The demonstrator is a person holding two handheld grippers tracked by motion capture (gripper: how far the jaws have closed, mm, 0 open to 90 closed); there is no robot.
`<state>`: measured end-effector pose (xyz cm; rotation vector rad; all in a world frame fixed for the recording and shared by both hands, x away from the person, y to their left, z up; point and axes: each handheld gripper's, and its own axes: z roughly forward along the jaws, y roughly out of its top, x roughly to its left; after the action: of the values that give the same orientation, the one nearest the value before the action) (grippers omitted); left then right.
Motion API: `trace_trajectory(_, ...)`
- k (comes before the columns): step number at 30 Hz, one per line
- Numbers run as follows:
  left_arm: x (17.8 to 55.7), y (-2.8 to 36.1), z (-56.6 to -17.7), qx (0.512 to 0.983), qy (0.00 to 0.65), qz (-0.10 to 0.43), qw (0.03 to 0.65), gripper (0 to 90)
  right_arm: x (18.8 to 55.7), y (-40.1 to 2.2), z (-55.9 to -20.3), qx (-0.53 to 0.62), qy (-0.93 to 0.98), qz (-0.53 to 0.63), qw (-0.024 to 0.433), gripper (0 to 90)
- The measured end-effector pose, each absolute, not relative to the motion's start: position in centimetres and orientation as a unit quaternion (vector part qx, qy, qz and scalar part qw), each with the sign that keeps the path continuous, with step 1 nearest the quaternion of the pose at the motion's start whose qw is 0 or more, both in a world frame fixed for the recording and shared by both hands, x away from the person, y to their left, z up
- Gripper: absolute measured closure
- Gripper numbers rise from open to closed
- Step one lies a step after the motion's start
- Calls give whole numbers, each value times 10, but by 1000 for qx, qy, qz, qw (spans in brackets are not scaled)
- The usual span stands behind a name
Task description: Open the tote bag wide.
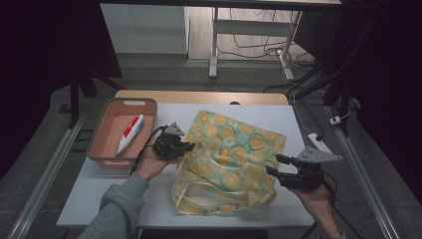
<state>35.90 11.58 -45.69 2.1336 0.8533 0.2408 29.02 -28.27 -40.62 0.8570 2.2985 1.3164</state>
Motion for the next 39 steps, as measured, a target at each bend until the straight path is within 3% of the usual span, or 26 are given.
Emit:
trace_trajectory(4, 356, 118, -457, 842, 339, 90, 410, 876, 295, -235, -407, 245, 855, 437, 132, 410)
trace_trajectory(10, 354, 119, -456, 837, 341, 91, 419, 876, 340, -173, -443, 223, 900, 371, 48, 372)
trace_trajectory(17, 352, 126, -452, 829, 342, 94, 432, 877, 370, -152, -481, 234, 920, 315, -10, 356)
trace_trajectory(19, 351, 127, -450, 827, 341, 94, 438, 877, 366, -151, -490, 221, 927, 302, -39, 410)
trace_trajectory(20, 350, 127, -449, 825, 340, 95, 440, 877, 366, -151, -490, 221, 927, 302, -39, 410)
trace_trajectory(21, 350, 128, -447, 824, 340, 97, 442, 877, 361, -151, -492, 205, 932, 296, -38, 614)
trace_trajectory(22, 349, 128, -446, 823, 339, 98, 444, 877, 361, -151, -492, 205, 932, 296, -38, 614)
trace_trajectory(23, 348, 129, -445, 823, 339, 100, 445, 876, 358, -154, -489, 203, 930, 305, -36, 812)
trace_trajectory(24, 348, 129, -445, 822, 339, 104, 446, 876, 358, -154, -489, 203, 930, 305, -36, 812)
trace_trajectory(25, 348, 130, -444, 820, 342, 109, 447, 874, 357, -161, -479, 201, 919, 339, -22, 895)
trace_trajectory(31, 350, 136, -439, 808, 346, 113, 463, 865, 342, -165, -426, 184, 882, 434, 4, 897)
trace_trajectory(35, 349, 134, -435, 805, 346, 124, 465, 854, 337, -159, -412, 175, 876, 448, 34, 897)
trace_trajectory(39, 348, 132, -435, 803, 349, 132, 464, 744, 369, -164, -415, 219, 862, 452, 75, 897)
